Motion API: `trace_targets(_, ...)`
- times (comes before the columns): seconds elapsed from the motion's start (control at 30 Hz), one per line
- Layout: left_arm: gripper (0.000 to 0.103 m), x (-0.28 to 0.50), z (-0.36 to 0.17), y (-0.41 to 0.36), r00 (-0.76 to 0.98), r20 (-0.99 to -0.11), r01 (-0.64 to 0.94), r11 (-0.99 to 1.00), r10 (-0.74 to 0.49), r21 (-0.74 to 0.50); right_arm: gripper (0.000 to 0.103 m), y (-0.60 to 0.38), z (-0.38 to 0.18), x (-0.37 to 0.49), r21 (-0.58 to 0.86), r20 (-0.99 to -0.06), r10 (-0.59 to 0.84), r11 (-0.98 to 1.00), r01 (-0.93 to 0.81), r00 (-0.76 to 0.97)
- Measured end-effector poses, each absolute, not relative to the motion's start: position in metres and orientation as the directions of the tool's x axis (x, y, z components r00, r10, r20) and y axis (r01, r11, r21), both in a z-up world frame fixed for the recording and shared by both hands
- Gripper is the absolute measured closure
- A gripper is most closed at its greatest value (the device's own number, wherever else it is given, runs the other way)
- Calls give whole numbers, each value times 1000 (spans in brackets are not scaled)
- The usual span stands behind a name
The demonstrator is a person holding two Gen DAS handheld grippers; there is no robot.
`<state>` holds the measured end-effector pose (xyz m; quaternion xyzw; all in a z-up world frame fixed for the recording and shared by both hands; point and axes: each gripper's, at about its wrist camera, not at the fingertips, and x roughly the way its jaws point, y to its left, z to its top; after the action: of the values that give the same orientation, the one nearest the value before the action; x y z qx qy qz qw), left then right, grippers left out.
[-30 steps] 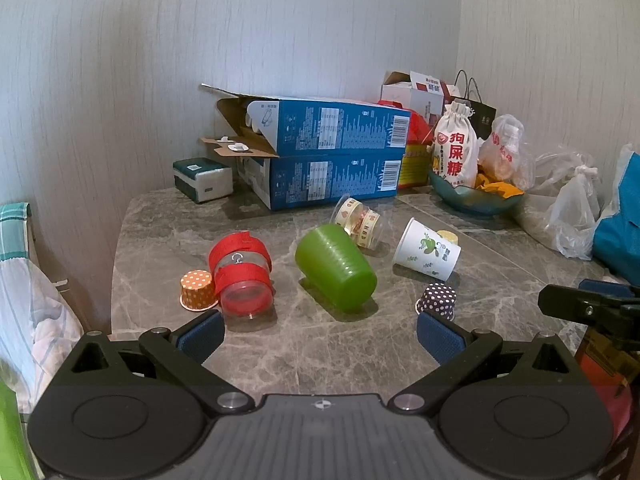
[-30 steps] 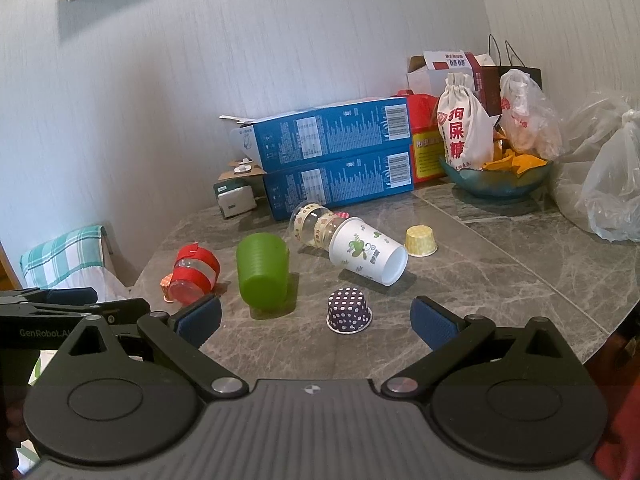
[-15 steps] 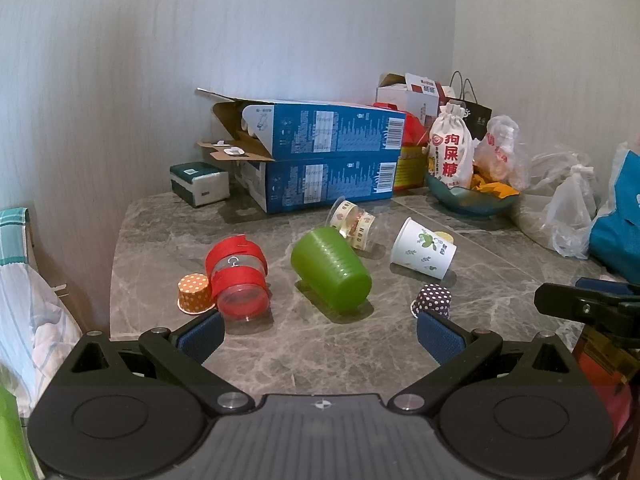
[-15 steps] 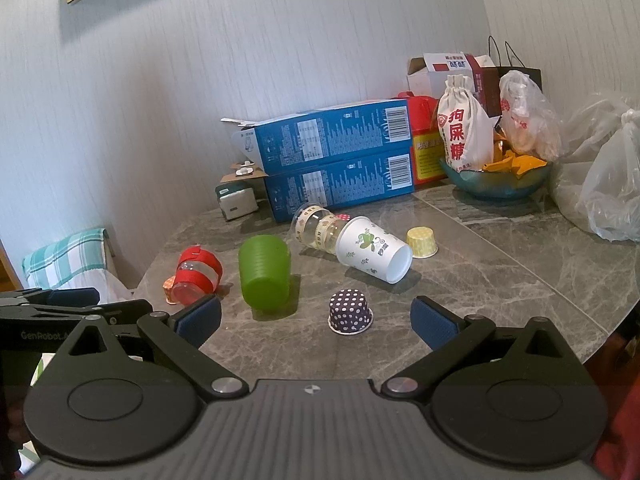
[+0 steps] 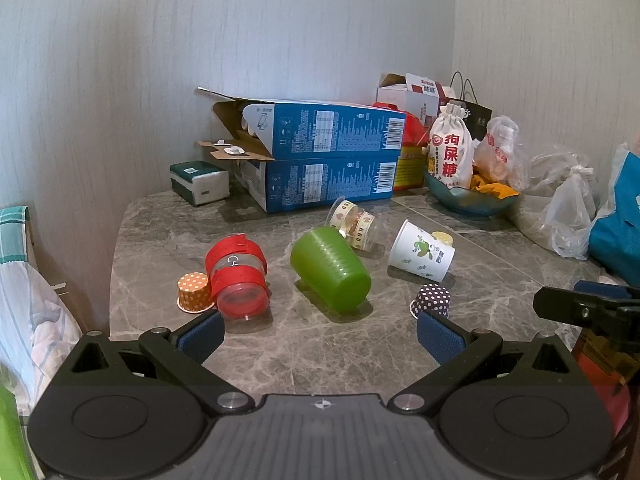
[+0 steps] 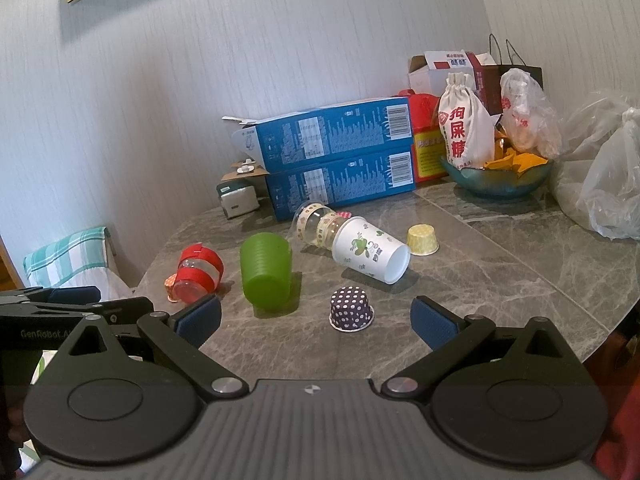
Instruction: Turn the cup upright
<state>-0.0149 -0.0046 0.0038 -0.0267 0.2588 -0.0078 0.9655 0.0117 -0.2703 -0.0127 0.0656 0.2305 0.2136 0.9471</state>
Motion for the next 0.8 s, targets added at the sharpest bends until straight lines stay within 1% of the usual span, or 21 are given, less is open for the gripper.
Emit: trace_targets(0.8,0,-15,3,-4,863,-505,4,998,-35,-63,1,-270,-15,12,225,-421,441,897,-380,792)
